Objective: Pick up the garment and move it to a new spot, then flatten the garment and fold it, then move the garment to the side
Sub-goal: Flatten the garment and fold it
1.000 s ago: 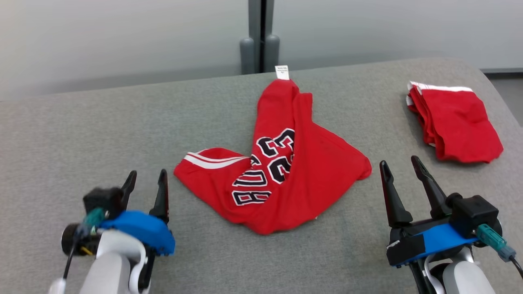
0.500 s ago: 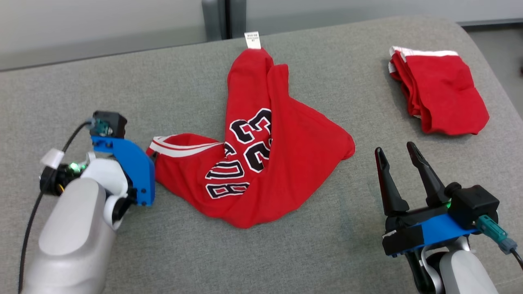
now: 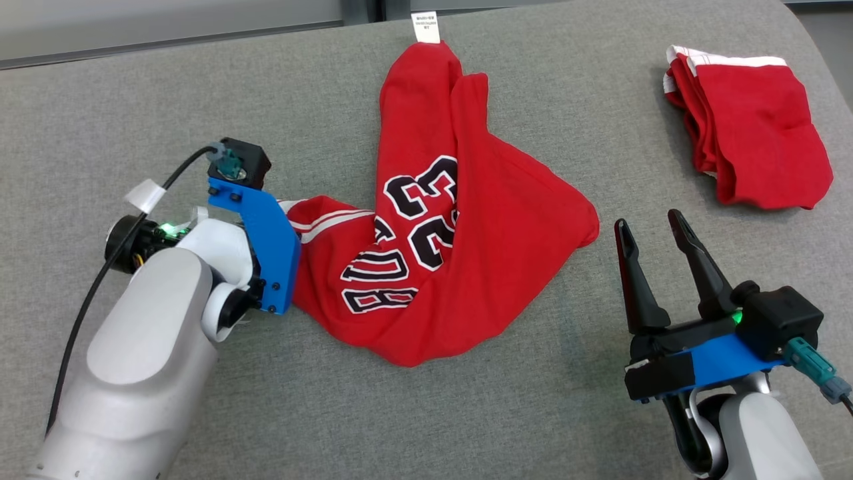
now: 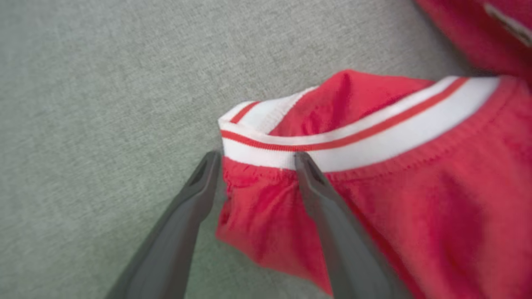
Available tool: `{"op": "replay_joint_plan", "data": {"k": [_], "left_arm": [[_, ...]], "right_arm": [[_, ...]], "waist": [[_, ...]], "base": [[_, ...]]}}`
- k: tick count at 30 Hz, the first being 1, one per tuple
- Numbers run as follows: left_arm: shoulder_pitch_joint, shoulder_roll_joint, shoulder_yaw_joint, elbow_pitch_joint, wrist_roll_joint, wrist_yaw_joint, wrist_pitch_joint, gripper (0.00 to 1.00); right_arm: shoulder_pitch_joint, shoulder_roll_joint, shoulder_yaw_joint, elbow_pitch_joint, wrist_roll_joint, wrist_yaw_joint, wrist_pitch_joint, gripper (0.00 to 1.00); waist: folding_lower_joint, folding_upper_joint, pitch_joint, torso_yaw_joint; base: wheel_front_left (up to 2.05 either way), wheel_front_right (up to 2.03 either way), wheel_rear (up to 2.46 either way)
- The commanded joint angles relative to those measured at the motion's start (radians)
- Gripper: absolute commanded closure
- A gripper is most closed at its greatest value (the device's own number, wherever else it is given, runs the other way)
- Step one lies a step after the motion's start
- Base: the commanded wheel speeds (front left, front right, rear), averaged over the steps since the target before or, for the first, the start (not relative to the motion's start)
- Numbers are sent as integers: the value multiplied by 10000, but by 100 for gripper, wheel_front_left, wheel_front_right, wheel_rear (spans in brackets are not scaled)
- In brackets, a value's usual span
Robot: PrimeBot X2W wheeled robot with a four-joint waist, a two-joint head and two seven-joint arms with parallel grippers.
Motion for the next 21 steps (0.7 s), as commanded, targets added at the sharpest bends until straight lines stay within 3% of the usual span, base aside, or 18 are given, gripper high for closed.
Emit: {"op": "replay_joint_plan", "data": {"k": [1, 2, 3, 4, 9, 14, 15, 17, 21], "left_arm": [[404, 83, -445, 268, -97, -78, 423, 0], [360, 266, -522, 337, 27, -75, 482, 0], [339, 411, -543, 386, 131, -55, 432, 42], [329, 474, -560, 403, 201, -20, 300, 100], [120, 613, -306, 160, 539, 537, -1035, 100], [288, 325, 67, -131, 314, 852, -2272, 100], [519, 180, 381, -518, 154, 1117, -3252, 100], [995, 80, 604, -1035, 23, 1260, -4181, 100], [2365, -55, 945, -2411, -360, 1527, -5182, 100]], "right_arm": [[-122, -14, -9, -5, -2, 5, -47, 0], [-143, -12, 20, 4, 22, 5, -43, 0], [-170, -14, 50, 11, 49, 5, -42, 0], [-193, -14, 79, 14, 72, 5, -41, 0], [-150, -11, 4, 97, 84, 5, -61, 0], [-37, -15, -32, 171, 72, 5, -64, 0], [6, -14, -3, 199, 77, 5, -47, 0], [56, -15, -51, 223, 62, 5, -11, 0], [290, -14, -196, 228, 40, 5, 71, 0]], "waist": [[0, 0, 20, 40], [0, 0, 28, 42], [0, 0, 31, 34], [0, 0, 32, 25], [0, 0, -70, 144], [0, 0, -349, 355], [0, 0, -531, 469], [0, 0, -740, 639], [0, 0, -1183, 1038]], "base": [[0, 0, 0], [0, 0, 0], [0, 0, 0], [0, 0, 0], [0, 0, 0], [0, 0, 0], [0, 0, 0], [0, 0, 0], [0, 0, 0]]}}
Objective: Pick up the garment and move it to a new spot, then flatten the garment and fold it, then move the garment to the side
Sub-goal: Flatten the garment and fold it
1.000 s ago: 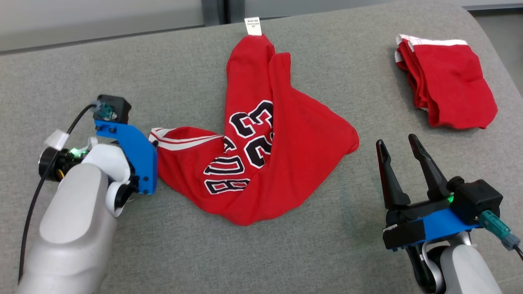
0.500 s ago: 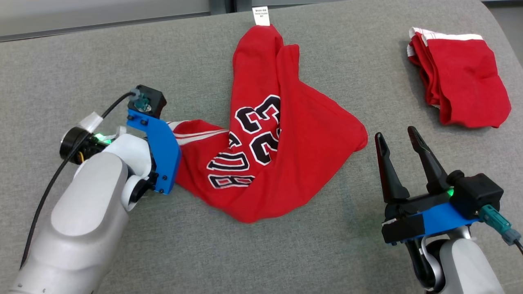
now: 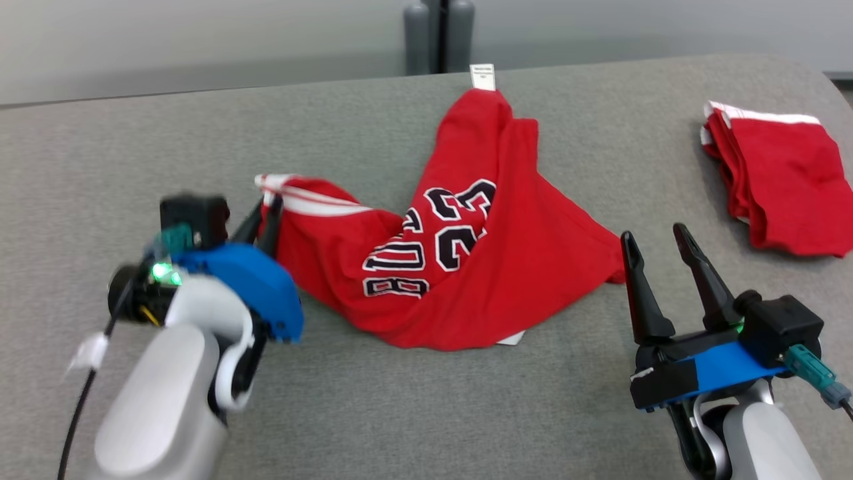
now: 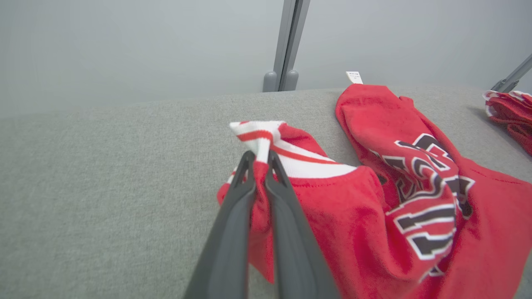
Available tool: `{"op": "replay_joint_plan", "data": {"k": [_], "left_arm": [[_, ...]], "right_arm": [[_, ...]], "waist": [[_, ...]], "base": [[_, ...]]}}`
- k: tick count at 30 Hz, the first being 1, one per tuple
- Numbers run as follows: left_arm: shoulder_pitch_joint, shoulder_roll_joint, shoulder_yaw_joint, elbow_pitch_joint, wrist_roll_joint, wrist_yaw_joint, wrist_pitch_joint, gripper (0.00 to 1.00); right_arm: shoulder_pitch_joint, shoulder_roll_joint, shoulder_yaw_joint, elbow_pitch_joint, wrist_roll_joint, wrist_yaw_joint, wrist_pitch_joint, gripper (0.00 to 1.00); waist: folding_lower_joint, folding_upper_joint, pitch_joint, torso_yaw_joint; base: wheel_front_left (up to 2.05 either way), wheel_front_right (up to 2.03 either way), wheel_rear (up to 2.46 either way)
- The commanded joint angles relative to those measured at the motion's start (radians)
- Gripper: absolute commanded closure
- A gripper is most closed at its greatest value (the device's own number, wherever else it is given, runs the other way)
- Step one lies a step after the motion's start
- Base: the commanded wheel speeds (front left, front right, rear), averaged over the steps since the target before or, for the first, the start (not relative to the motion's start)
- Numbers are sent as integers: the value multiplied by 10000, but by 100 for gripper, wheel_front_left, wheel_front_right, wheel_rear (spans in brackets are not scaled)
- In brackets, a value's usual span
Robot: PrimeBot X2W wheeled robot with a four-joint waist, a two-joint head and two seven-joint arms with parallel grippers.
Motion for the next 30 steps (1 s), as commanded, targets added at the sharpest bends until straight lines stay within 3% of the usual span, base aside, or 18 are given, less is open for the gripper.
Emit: {"op": "replay_joint_plan", "data": {"k": [1, 8, 13, 18, 20, 23, 30], "left_arm": [[847, 0, 128, -824, -210, 167, -244, 100], [3549, -30, 435, -4513, -1296, 755, 270, 100], [5698, 347, 372, -7451, -1737, 1689, 1496, 100], [7462, 921, 559, -9227, -1615, 2769, 2395, 100], [7536, 1052, 640, -9314, -1670, 2854, 2524, 100], [6699, 1027, 673, -8522, -1848, 2594, 2740, 100], [3305, 413, 708, -4168, -1621, 2170, 2631, 100]], "right_arm": [[209, -15, -100, 5, 22, 5, 41, 0], [511, -16, -350, -144, -29, 5, 144, 0], [565, -21, -299, -213, 77, 5, 136, 0], [617, -16, -317, -223, 149, 5, 48, 0], [609, -22, -359, -212, 179, 3, 3, 0], [395, -15, -218, -173, 203, 5, -25, 0], [29, -15, -75, -249, 29, 5, 38, 0]], "waist": [[1, -2, -198, 211], [1, -2, -556, 875], [1, -2, -581, 1070], [1, -2, -366, 973], [1, -2, -251, 889], [1, -2, -34, 654], [1, -2, 452, 107]], "base": [[0, 0, 0], [0, 0, 0], [0, 0, 0], [0, 0, 0], [0, 0, 0], [0, 0, 0], [0, 0, 0]]}}
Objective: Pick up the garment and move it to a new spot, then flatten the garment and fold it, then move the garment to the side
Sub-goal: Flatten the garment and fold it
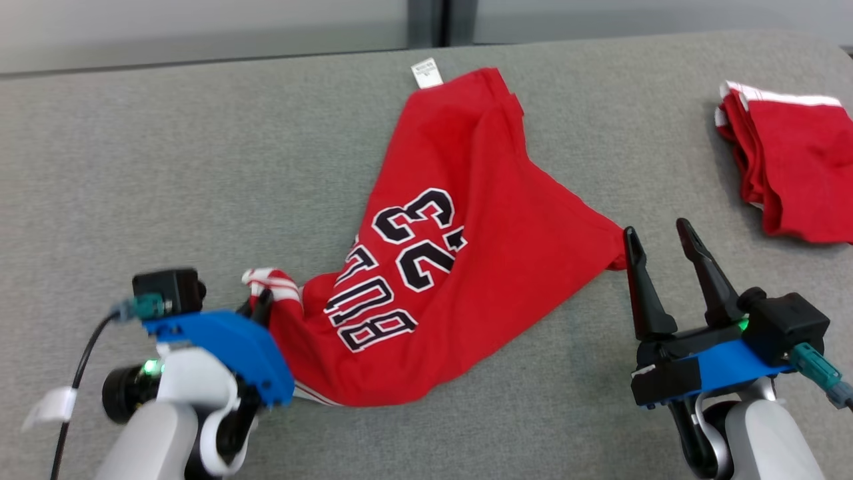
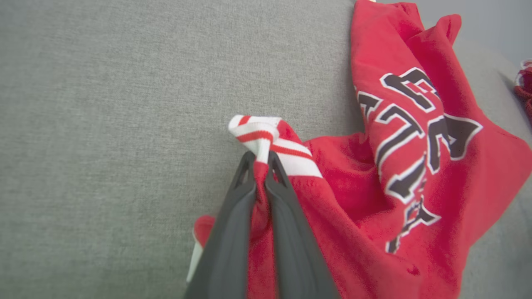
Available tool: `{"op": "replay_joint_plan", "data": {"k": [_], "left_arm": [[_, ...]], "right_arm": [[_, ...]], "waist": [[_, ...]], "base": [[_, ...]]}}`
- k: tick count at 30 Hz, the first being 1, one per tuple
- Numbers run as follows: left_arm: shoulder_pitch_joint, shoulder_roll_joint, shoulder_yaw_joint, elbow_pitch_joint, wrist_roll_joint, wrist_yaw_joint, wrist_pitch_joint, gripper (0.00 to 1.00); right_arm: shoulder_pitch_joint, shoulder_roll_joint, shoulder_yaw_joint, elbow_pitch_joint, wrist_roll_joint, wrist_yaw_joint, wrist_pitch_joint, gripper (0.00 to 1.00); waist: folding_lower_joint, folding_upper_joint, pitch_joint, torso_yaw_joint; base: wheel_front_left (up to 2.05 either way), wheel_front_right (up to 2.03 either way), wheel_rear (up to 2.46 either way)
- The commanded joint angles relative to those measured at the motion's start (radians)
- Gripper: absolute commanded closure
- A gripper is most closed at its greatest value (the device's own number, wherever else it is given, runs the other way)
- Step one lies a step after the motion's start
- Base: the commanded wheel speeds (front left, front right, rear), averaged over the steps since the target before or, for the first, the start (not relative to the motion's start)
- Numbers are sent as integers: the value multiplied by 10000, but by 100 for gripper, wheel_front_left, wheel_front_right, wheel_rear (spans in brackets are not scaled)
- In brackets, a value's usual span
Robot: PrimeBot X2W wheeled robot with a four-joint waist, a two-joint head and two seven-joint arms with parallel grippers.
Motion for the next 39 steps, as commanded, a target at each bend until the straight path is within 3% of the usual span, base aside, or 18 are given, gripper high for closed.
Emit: {"op": "replay_joint_plan", "data": {"k": [1, 6, 13, 21, 22, 23, 25, 26, 27, 33, 39], "left_arm": [[-629, -204, 57, 635, 28, -54, -140, 100], [-2374, -652, 209, 2804, 185, -354, -1103, 100], [-4058, -684, 423, 4941, 627, -592, -2522, 100], [-5198, -746, 187, 6621, 981, -1417, -4301, 100], [-5261, -776, 168, 6773, 1013, -1489, -4542, 16], [-5273, -838, 123, 6919, 1027, -1580, -4715, 0], [-5295, -879, 119, 7120, 998, -1751, -5032, 0], [-5274, -869, 128, 7204, 1002, -1798, -5194, 10], [-5220, -860, 120, 7292, 1008, -1836, -5309, 0], [-4487, -728, -116, 7042, 1163, -1974, -5836, 0], [-2974, -346, -338, 5446, 1503, -1835, -6576, 0]], "right_arm": [[-130, -20, 54, -65, -43, 5, 12, 0], [-231, -18, 63, -176, -106, 5, 71, 0], [-290, -20, 91, -282, -142, 5, 88, 0], [-405, -21, 107, -305, -168, 5, 172, 0], [-399, -21, 107, -305, -181, 5, 175, 0], [-378, -20, 60, -309, -197, 5, 167, 0], [-331, -20, 53, -298, -242, 3, 200, 0], [-311, -20, 62, -278, -232, 5, 223, 0], [-298, -20, 70, -264, -213, 5, 211, 0], [-73, -21, 97, -117, -75, 5, 214, 0], [160, -23, 85, 44, 71, 5, 145, 0]], "waist": [[-1, -1, 87, -115], [-1, -1, 408, -406], [-1, -1, 676, -504], [-1, -1, 657, -299], [-1, -1, 624, -257], [-1, -1, 576, -182], [-1, -1, 462, -59], [-1, -1, 396, -5], [-1, -1, 322, 46], [-1, -1, -289, 363], [-1, -1, -881, 544]], "base": [[0, 0, 0], [0, 0, 0], [0, 0, 0], [0, 0, 0], [0, 0, 0], [0, 0, 0], [0, 0, 0], [0, 0, 0], [0, 0, 0], [0, 0, 0], [0, 0, 0]]}}
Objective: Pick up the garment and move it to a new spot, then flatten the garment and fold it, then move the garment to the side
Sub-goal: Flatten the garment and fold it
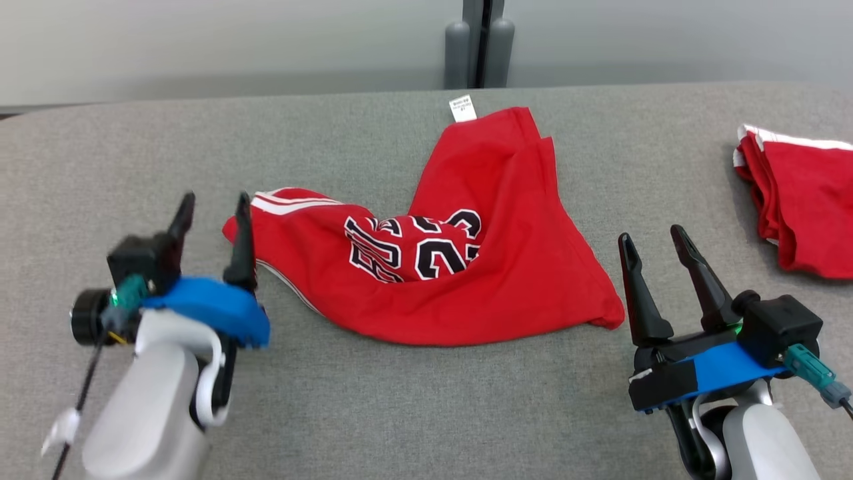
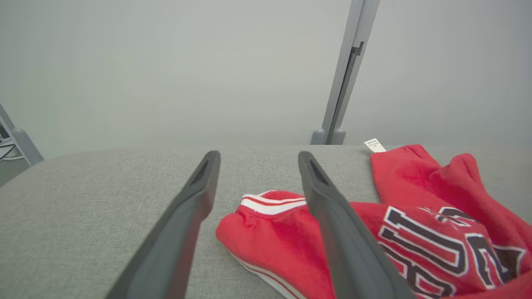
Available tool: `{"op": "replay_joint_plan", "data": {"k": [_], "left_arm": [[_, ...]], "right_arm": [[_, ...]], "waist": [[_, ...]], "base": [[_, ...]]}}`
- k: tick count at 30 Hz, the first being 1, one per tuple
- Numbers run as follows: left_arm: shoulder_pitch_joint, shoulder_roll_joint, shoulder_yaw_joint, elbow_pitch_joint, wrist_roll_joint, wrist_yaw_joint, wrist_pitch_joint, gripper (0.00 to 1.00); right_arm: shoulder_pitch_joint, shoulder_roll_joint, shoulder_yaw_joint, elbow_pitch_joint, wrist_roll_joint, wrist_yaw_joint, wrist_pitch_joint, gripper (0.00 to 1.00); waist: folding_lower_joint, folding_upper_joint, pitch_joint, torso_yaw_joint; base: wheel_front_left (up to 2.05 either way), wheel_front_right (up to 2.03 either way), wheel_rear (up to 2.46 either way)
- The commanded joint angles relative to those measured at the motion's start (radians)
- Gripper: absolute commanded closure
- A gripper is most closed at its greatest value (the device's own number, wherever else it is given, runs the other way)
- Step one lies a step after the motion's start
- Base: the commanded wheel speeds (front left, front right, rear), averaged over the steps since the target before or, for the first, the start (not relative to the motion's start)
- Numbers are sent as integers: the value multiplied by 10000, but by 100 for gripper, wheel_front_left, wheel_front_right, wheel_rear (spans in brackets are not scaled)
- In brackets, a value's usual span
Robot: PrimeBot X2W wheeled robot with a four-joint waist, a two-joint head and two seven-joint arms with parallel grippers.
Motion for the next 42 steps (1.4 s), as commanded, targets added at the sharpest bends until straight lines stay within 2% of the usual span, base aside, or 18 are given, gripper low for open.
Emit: {"op": "replay_joint_plan", "data": {"k": [1, 6, 11, 15, 24, 28, 33, 37, 42], "left_arm": [[577, 136, -50, -519, 144, 87, -204, 0], [2173, 147, 45, -2229, 204, 370, -734, 0], [3474, -320, 973, -3840, 450, 710, -933, 0], [4507, -796, 1702, -4723, 1174, 446, -933, 0], [5581, -1350, 2674, -4809, 1890, -179, -936, 0], [5258, -1378, 2682, -4180, 1909, -445, -937, 0], [3756, -1041, 2388, -2474, 1917, -778, 122, 0], [2282, -446, 2362, -961, 2031, -976, 1231, 0], [1075, 227, 2479, 375, 1851, -1281, 1897, 0]], "right_arm": [[183, -27, -19, 61, 94, 5, -71, 0], [284, -29, -14, 147, 198, 5, -106, 0], [422, -26, -69, 245, 264, 5, -193, 0], [559, -23, -153, 345, 285, 5, -226, 0], [820, -24, -335, 442, 342, 5, -198, 0], [683, -26, -225, 353, 362, 5, -134, 0], [559, -30, -107, 298, 302, 5, -93, 0], [372, -27, 107, 276, 268, 5, -59, 0], [209, -27, 225, 148, 169, 5, 5, 0]], "waist": [[2, 1, -157, -7], [2, 1, -454, -27], [2, 1, -734, -127], [2, 1, -942, -177], [2, 1, -1232, -218], [2, 1, -1104, -293], [2, 1, -827, -406], [2, 1, -499, -685], [2, 1, 57, -1140]], "base": [[0, 0, 0], [0, 0, 0], [0, 0, 0], [0, 0, 0], [0, 0, 0], [0, 0, 0], [0, 0, 0], [0, 0, 0], [0, 0, 0]]}}
